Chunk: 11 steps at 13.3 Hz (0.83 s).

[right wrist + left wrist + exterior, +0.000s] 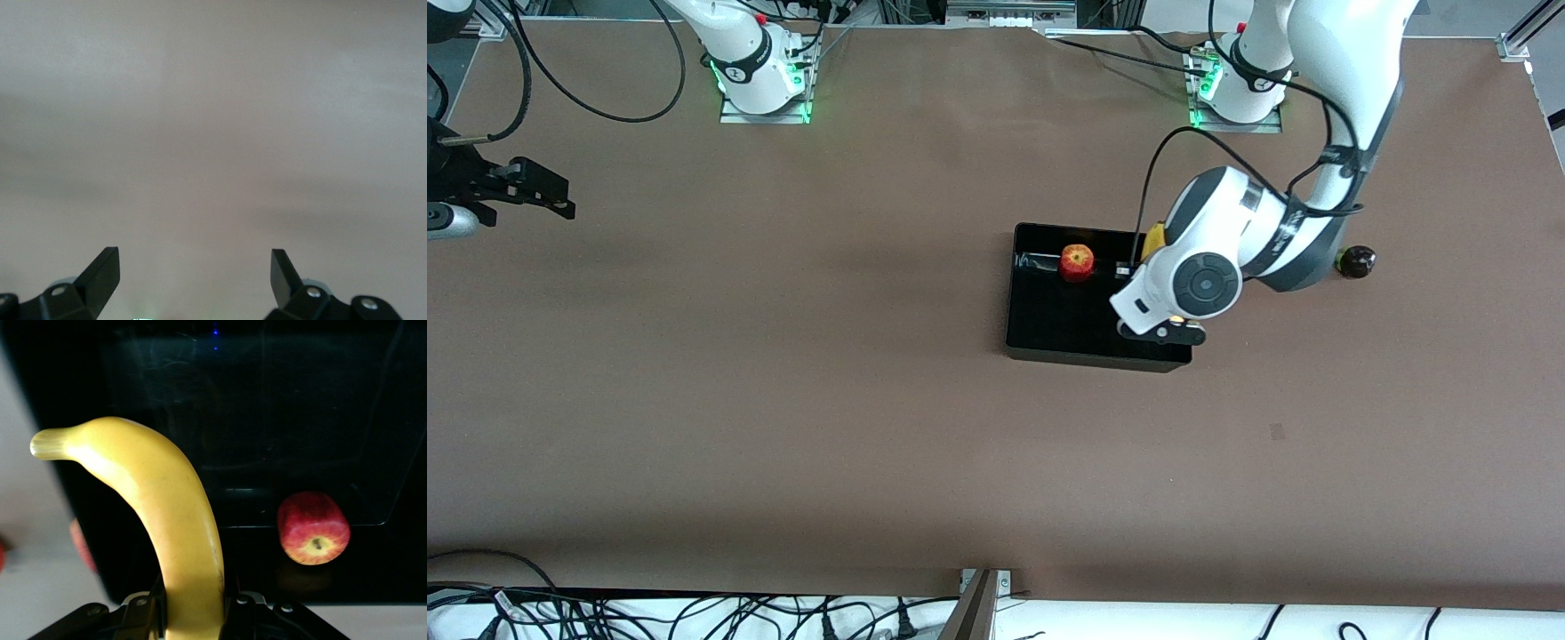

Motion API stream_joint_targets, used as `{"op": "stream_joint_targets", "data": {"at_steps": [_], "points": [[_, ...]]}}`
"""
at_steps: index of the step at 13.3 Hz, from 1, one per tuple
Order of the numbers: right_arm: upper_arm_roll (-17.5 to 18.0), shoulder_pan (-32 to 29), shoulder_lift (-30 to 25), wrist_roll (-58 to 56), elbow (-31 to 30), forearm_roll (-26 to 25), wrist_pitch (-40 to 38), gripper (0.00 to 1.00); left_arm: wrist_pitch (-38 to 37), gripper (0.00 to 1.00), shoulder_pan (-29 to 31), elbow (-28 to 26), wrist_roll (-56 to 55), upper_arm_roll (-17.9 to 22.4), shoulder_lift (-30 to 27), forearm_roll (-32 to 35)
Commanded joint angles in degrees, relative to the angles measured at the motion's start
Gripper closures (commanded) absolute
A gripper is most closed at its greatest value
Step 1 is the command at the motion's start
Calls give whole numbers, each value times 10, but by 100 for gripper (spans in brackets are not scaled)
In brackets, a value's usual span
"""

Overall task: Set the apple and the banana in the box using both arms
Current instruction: 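Lift the banana and carry it over the box with the left gripper, then lower the banana into the box and open the left gripper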

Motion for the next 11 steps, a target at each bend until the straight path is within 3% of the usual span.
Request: {"op": "stream_joint_targets", "data": {"at_steps": [1,6,11], "points": [[2,-5,3,-10,10,9,-4,0,37,100,10,-30,5,-18,-4,-11],[2,-4,16,-8,11,22,0,0,134,100,9,-88,14,-32,1,-2],[1,-4,13,-7,12,23,1,0,211,100,14,-92,14,-32,57,22]]}}
